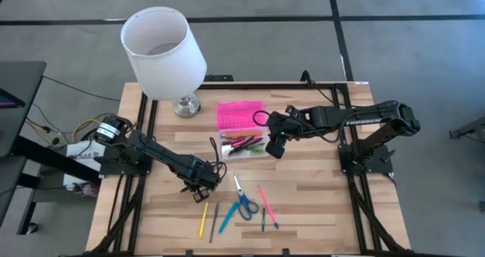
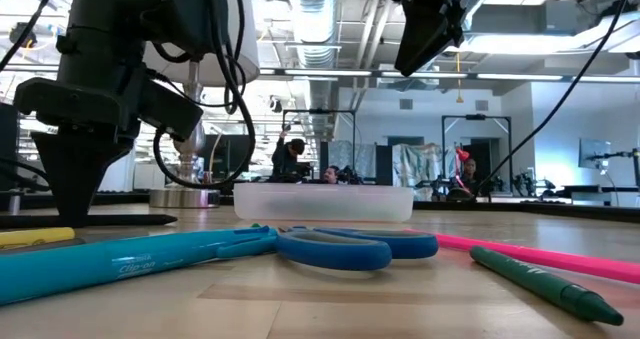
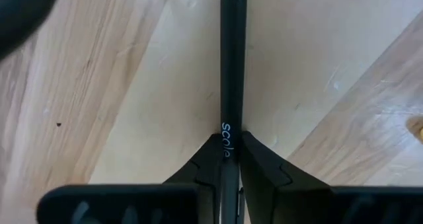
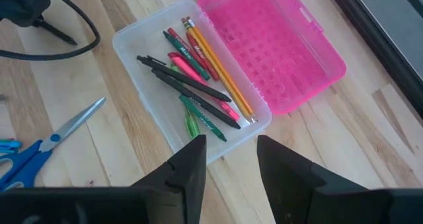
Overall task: Pick & place school supplies into a supply box
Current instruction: Put the black pen into the supply box
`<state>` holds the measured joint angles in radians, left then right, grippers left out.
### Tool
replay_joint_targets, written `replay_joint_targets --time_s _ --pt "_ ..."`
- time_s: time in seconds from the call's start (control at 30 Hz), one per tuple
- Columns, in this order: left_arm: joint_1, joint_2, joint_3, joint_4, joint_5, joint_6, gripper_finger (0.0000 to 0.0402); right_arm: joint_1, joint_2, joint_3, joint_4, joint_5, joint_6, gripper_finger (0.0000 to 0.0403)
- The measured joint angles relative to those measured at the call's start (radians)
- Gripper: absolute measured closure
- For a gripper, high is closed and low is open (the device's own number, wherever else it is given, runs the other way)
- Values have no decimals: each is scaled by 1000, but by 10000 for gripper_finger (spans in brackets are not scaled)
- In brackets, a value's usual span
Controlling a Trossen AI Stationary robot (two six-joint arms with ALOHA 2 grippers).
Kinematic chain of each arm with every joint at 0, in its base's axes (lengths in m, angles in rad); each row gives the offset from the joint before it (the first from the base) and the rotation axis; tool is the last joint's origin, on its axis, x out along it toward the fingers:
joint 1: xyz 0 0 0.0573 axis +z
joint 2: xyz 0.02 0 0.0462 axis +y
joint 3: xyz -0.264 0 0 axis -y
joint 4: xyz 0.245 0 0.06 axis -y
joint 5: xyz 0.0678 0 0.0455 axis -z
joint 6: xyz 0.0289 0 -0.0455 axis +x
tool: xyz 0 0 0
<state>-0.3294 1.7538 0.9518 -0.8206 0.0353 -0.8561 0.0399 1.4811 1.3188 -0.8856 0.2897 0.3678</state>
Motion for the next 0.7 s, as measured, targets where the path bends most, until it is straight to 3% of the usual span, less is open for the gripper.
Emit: replay_joint_targets --time_s 0.43,0.7 --pt "23 5 139 -113 7 140 376 19 0 0 -4 3 26 276" --pt "118 2 273 -163 -2 273 376 87 0 0 -37 46 37 276"
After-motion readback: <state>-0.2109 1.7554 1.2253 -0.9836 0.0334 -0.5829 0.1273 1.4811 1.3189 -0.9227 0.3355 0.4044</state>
